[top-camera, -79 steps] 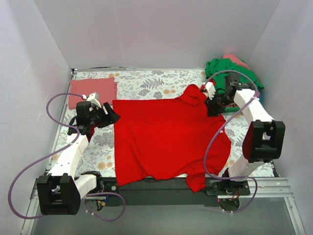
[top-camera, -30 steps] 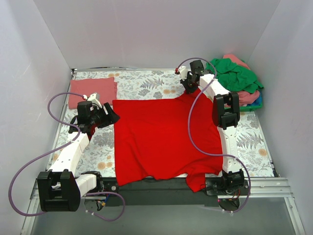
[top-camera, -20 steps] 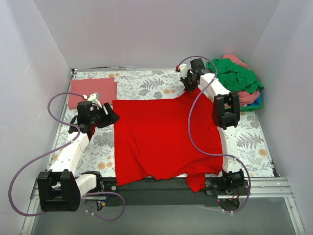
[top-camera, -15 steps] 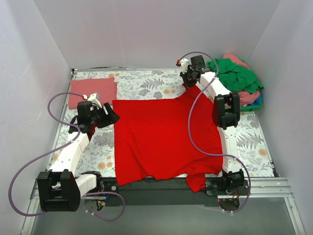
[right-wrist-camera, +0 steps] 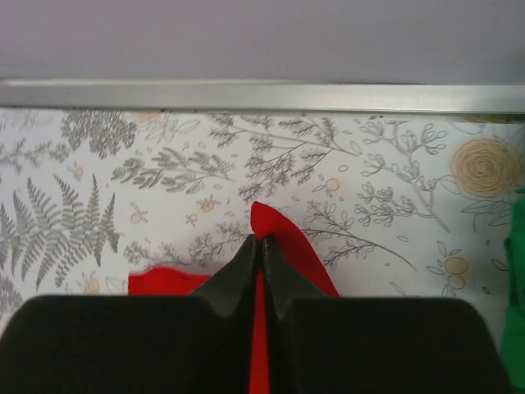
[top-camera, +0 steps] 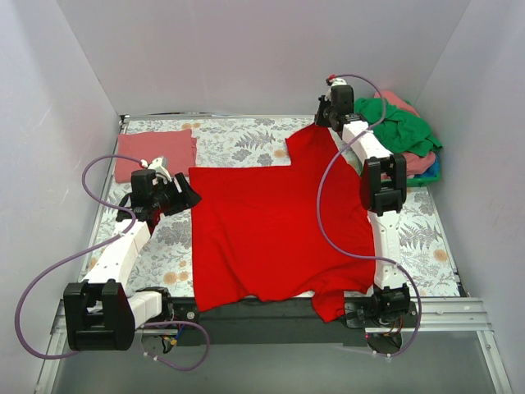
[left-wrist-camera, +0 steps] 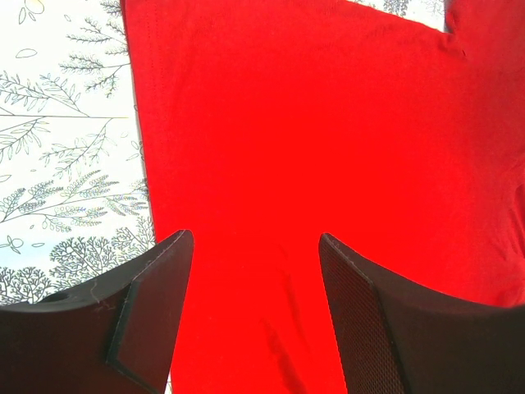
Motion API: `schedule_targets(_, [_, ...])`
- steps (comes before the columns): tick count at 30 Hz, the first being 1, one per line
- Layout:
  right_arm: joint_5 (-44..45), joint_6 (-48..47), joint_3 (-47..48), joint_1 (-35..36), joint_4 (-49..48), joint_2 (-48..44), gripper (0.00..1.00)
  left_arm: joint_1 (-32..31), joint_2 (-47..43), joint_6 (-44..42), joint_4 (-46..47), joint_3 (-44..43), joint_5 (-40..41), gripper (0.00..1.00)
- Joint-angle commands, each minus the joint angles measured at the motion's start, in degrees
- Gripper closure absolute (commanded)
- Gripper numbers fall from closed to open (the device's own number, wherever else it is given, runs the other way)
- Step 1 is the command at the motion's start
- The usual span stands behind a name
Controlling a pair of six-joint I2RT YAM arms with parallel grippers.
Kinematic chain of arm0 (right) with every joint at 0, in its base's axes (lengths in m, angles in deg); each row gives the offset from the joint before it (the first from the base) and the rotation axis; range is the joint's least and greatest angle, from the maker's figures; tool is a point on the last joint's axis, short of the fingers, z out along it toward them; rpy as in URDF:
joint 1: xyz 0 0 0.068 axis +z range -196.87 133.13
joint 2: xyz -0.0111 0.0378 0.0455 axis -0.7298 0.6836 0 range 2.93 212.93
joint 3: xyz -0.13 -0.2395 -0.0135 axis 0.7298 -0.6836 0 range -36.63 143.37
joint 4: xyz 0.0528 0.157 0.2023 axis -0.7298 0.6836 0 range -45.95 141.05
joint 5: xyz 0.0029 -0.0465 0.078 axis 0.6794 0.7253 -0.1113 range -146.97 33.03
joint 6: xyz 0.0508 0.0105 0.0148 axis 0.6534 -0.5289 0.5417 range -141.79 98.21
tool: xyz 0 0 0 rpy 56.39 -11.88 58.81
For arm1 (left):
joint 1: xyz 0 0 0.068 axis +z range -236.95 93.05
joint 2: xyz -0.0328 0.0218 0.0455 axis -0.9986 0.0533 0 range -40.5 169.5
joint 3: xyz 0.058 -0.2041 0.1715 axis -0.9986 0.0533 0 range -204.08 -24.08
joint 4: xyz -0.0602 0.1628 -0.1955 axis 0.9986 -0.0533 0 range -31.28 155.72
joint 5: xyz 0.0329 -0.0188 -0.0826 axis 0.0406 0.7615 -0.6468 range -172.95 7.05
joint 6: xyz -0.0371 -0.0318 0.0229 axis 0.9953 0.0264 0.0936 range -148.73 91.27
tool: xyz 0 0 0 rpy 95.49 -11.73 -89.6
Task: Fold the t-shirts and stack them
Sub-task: Flatten the tshirt out
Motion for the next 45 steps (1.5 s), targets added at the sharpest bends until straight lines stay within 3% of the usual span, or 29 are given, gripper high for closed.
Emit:
schedule_targets(1, [4.7,7.1,-0.9,-1.5,-6.0,-0.4,0.89,-0.2,-0.5,-1.0,0.2,0.4,0.7,0.39])
schedule_targets(2, [4.9,7.4,-1.2,-2.4,-6.1,-0.6,0.81,-0.2,-0.6,-1.0,0.1,0.4,0.9,0.39])
schedule_targets(4, [3.7,7.3,-1.7,-3.5,-6.5,-1.2,0.75,-0.2,-0.9,-1.1,0.0,0.4,0.9,0.39])
schedule_targets(6, [0.9,6.0,-3.5,-4.8,-7.8,-2.3,0.63,-0.2,-1.1,-1.1,0.0,0.3,1.1,0.39])
schedule_targets(11, [-20.1,-3.4,-8.0,-6.7,-8.3,-5.4,0.39,-0.2,-1.9,-1.0,0.0,0.2,1.2,0.39])
schedule_targets(14, [-32.1,-12.4,-10.7,-7.0,-6.9,-8.5,0.34,-0.2,-2.7,-1.0,0.1,0.3,1.0,0.39])
schedule_targets(16, [-36.4,-19.7,-13.0,-7.0,-4.6,-11.5,0.33,-0.2,-3.4,-0.9,-0.2,0.6,0.9,0.39])
schedule_targets(20, [-39.0,-30.1,-13.4,-7.0,10.4,-15.3,0.32,-0.2,-4.1,-0.5,-0.2,0.8,0.9,0.39])
schedule_targets(24, [-37.2,-42.1,-17.0,-7.0,24.4,-22.0,0.31,-0.2,-4.3,0.1,-0.2,0.8,0.0,0.39])
schedule_targets(25, [-34.2,-43.6,-22.0,-6.9,25.7,-23.9,0.32,-0.2,-4.7,0.1,-0.1,0.9,-0.4,0.39])
schedule_targets(32, [-24.3,-50.9,-49.9,-9.5,27.0,-44.5,0.35,-0.2,-5.6,1.3,0.2,1.6,-4.8,0.39])
schedule_targets(36, [-20.8,-51.8,-59.4,-11.5,26.8,-48.9,0.43,-0.2,-4.2,2.8,0.3,2.4,-7.2,0.39])
schedule_targets(41, [-20.5,-50.8,-64.1,-14.0,25.9,-49.5,0.53,-0.2,-1.0,4.6,-0.9,2.6,-7.8,0.41])
schedule_targets(45, [-19.9,-50.4,-66.9,-14.9,24.4,-49.8,0.53,-0.2,2.9,6.7,-1.3,3.0,-7.4,0.46])
